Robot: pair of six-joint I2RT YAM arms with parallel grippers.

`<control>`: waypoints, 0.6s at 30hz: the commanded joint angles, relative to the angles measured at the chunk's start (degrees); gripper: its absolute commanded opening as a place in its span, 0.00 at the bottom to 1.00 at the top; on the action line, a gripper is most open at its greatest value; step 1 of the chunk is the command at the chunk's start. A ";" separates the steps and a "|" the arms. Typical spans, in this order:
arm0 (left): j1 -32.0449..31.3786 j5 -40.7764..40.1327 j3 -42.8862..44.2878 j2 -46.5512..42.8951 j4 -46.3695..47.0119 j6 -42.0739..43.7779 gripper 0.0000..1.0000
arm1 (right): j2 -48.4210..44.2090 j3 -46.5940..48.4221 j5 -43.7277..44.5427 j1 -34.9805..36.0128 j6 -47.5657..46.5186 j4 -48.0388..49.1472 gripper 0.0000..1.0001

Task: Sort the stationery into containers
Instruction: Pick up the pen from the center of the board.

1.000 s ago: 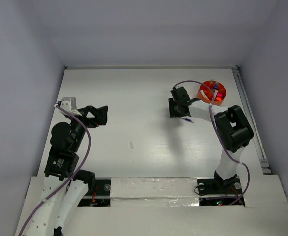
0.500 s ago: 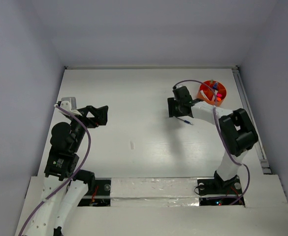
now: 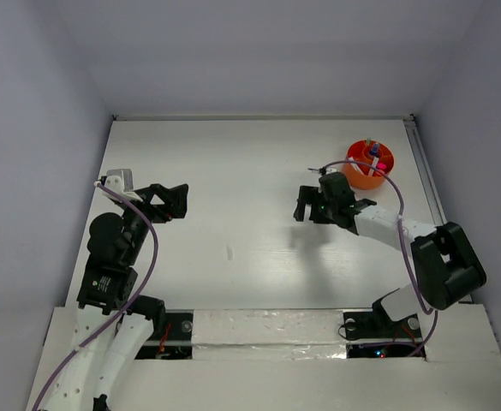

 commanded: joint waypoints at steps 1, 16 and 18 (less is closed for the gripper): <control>0.40 0.57 0.29 -0.10 2.85 -0.18 0.99 | 0.04 -1.06 3.57 -0.38 4.15 2.22 0.95; -0.13 0.14 0.29 -0.46 2.59 -0.10 0.99 | 8.74 2.98 14.30 -3.71 4.76 3.71 0.94; -0.13 0.22 0.29 -0.28 2.68 -0.18 0.99 | 9.44 3.86 14.82 -3.72 4.59 3.62 0.94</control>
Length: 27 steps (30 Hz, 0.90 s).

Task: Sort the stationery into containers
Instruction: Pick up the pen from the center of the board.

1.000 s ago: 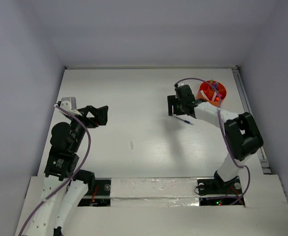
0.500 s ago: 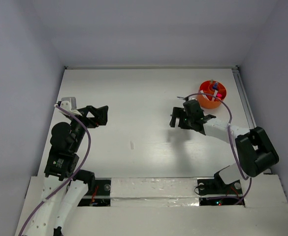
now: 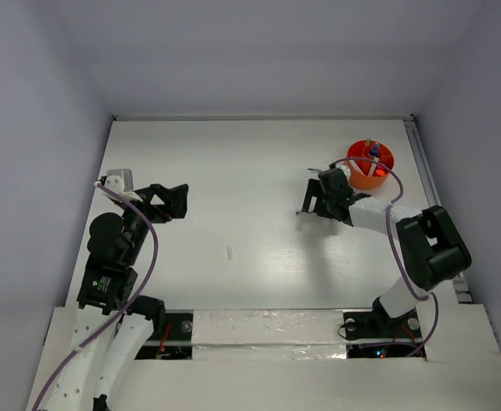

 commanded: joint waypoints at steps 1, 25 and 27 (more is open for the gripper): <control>-0.11 0.25 0.21 -0.28 2.68 -0.18 0.99 | 1.53 2.74 3.51 -1.27 -0.37 1.31 0.94; -0.11 0.69 0.21 0.42 3.12 -0.27 0.99 | 2.06 6.08 3.05 -1.27 -7.14 -8.80 0.91; -0.11 0.60 0.21 0.33 3.03 -0.27 0.99 | 1.01 6.70 4.03 -1.27 -7.32 -9.07 0.92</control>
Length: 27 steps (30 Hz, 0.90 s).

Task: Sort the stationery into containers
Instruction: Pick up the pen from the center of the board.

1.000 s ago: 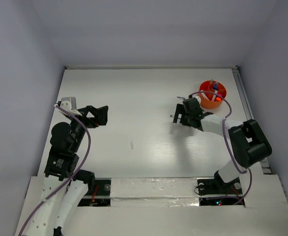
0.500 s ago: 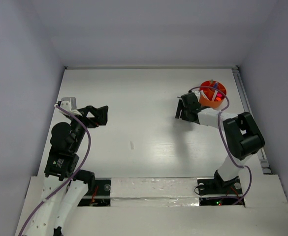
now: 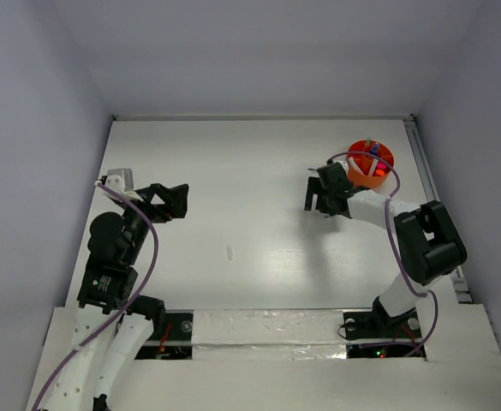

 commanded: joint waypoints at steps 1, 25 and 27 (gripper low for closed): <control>-0.11 0.47 0.21 -0.10 2.88 -0.10 0.99 | -2.90 1.52 2.07 -0.72 -1.40 -3.62 0.92; -7.75 -2.26 0.82 -3.44 1.65 0.52 0.99 | -12.49 -3.49 -6.09 -17.33 1.76 -13.30 0.86; -7.75 -2.26 0.73 -3.62 1.73 0.52 0.99 | -11.62 -2.70 -7.42 -17.86 2.03 -11.37 0.85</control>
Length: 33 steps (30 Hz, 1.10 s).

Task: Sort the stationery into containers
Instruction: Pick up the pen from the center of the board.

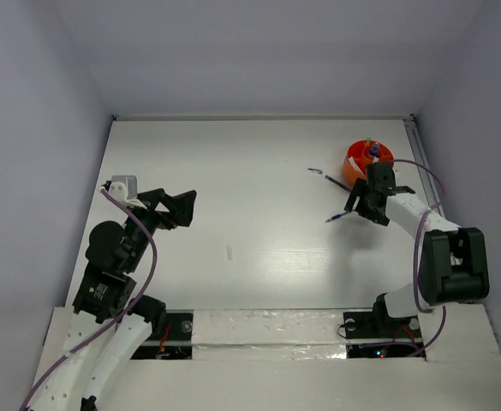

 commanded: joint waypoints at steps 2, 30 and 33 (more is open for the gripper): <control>-1.00 -0.55 0.65 -0.76 1.91 0.39 0.99 | 1.04 2.19 -6.60 -0.10 1.92 5.69 0.85; -1.00 0.15 0.21 0.91 2.26 0.04 0.99 | 14.93 8.71 -11.08 6.84 -4.66 3.76 0.24; -0.48 3.65 -0.41 2.23 3.66 -0.22 0.99 | 16.69 10.02 -11.17 9.47 -5.81 2.71 0.20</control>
